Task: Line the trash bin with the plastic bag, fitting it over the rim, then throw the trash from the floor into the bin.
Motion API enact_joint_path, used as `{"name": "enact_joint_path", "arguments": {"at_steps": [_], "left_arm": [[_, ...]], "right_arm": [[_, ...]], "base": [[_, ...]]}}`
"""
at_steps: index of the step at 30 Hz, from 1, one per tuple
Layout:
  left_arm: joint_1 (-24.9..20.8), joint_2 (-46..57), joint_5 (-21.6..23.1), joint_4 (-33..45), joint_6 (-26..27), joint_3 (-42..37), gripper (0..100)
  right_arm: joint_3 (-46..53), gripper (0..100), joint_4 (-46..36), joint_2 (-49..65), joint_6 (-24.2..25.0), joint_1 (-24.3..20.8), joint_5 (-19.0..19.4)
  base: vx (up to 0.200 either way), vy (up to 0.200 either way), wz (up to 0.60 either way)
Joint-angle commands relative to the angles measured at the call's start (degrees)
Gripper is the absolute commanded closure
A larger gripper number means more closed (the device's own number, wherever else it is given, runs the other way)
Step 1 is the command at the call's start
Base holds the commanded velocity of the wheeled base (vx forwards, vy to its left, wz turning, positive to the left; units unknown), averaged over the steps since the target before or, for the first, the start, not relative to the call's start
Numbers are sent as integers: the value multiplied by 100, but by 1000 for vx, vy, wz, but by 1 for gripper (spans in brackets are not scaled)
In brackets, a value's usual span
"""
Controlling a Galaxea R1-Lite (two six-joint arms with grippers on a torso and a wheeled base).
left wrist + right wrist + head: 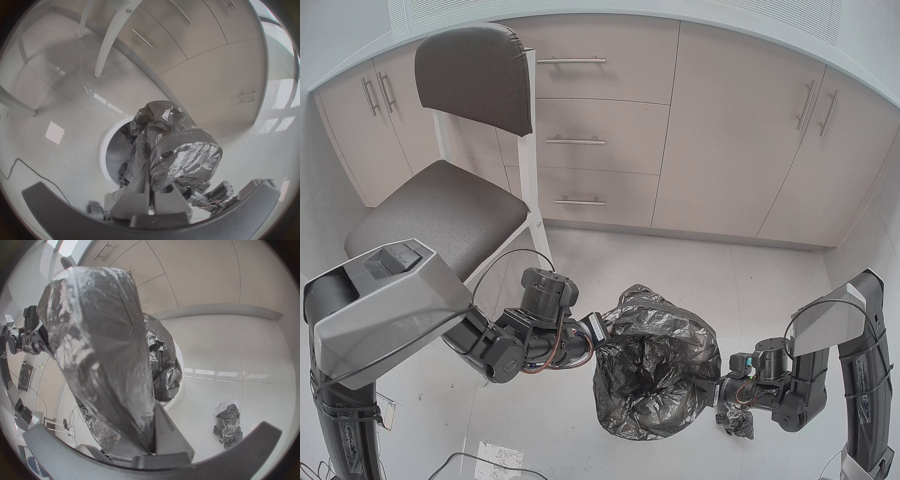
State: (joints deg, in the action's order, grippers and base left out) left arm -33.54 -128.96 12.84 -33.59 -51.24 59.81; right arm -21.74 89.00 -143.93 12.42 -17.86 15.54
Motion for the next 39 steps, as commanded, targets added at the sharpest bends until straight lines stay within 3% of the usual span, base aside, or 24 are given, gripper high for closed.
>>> {"name": "enact_joint_path", "arguments": {"at_steps": [1, 5, 8, 12, 19, 27, 39], "left_arm": [[-118, -314, -247, -25, 316, 5, 100], [-136, -357, -326, -25, 492, -13, 100], [-127, -481, -624, -16, 720, 5, 100], [-118, -568, -783, -25, 808, 40, 100], [-100, -902, -1556, -113, 1133, 242, 100], [-30, -1025, -1600, -614, 1081, 260, 100], [75, -1096, -1679, -649, 1072, 312, 100]], "right_arm": [[-85, 100, 100, -73, -12, 37, -43], [-103, 100, 100, -73, -3, 37, -51], [-252, 100, 100, -135, 15, 37, -438], [-314, 100, 100, -152, -3, 107, -544], [-437, 100, 100, -170, -3, 274, -693], [-753, 100, 100, -240, -12, 318, -781], [-859, 100, 100, -293, -12, 450, -790]], "base": [[0, 0, 0], [0, 0, 0], [0, 0, 0], [0, 0, 0], [0, 0, 0], [0, 0, 0], [0, 0, 0]]}}
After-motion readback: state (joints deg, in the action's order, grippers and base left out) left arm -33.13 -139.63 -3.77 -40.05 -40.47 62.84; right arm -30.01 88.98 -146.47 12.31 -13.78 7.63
